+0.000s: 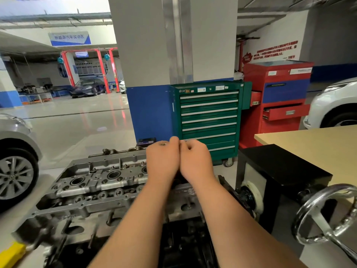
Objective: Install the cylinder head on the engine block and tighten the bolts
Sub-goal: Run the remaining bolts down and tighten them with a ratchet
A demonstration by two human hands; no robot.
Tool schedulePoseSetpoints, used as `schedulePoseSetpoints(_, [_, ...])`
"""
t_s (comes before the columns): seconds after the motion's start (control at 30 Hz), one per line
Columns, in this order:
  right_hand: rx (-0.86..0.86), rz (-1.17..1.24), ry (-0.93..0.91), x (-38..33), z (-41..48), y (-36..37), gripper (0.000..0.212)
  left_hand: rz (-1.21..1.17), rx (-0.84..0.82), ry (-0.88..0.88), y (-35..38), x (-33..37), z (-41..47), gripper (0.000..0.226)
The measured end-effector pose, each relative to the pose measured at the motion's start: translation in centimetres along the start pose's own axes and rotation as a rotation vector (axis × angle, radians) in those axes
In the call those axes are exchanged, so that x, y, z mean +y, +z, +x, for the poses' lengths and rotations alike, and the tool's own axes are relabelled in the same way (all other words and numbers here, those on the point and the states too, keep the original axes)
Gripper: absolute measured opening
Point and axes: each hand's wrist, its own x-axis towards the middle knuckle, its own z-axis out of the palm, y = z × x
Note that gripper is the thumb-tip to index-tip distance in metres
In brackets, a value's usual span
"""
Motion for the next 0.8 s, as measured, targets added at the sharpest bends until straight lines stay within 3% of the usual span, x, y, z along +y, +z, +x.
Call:
schedulePoseSetpoints(0.03, [-0.028, -0.096, 0.002, -0.2, 0.3, 0.3, 0.03, 0.012, -0.16, -0.054, -0.7, 0.3, 0.9, 0.031])
schedulePoseSetpoints(0.1, [-0.077, -0.16, 0.014, -0.5, 0.8, 0.6, 0.022, -0.249, -0.546, -0.259, -2.3, 0.6, 2.3, 0.035])
schedulePoseSetpoints(0.17, [-0.098, -0.117, 0.045, -0.2, 1.0, 0.6, 0.024, -0.419, -0.719, -0.353, -3.1, 0.6, 2.8, 0.042])
schedulePoseSetpoints(0.23, [-0.092, -0.081, 0.067, 0.1, 1.3, 0.4, 0.029, -0.337, -0.557, -0.293, -2.2, -0.1, 2.1, 0.043])
schedulePoseSetpoints(0.3, [-0.101, -0.033, 0.092, 0.2, 1.5, 0.4, 0.032, -0.185, -0.102, -0.157, -0.7, -0.2, -0.1, 0.031])
schedulePoseSetpoints(0.37, [-0.107, 0.072, 0.134, 0.0, 1.6, 0.4, 0.034, -0.215, 0.177, -0.029, 0.7, 0.1, -1.5, 0.022])
schedulePoseSetpoints(0.4, [-0.092, 0.091, 0.131, 0.0, 1.6, 0.4, 0.036, -0.201, 0.203, 0.0, 1.1, 0.1, -1.4, 0.027])
schedulePoseSetpoints(0.47, [-0.042, 0.047, 0.083, 0.1, 1.4, 0.4, 0.04, -0.119, 0.086, -0.036, 0.4, 0.2, 0.0, 0.039])
schedulePoseSetpoints(0.6, [-0.008, 0.032, 0.073, 0.4, 1.2, 0.4, 0.035, -0.383, -0.573, -0.26, -2.4, 0.3, 2.0, 0.048])
schedulePoseSetpoints(0.63, [-0.008, 0.037, 0.081, 0.5, 1.2, 0.4, 0.033, -0.424, -0.667, -0.298, -2.9, 0.3, 2.3, 0.05])
schedulePoseSetpoints(0.7, [-0.008, 0.04, 0.08, 0.5, 1.2, 0.3, 0.034, -0.35, -0.583, -0.297, -2.5, 0.3, 2.1, 0.048])
schedulePoseSetpoints(0.8, [-0.037, 0.131, 0.076, 0.4, 1.2, 0.2, 0.038, -0.109, 0.024, -0.074, -0.2, 0.2, -1.1, 0.022])
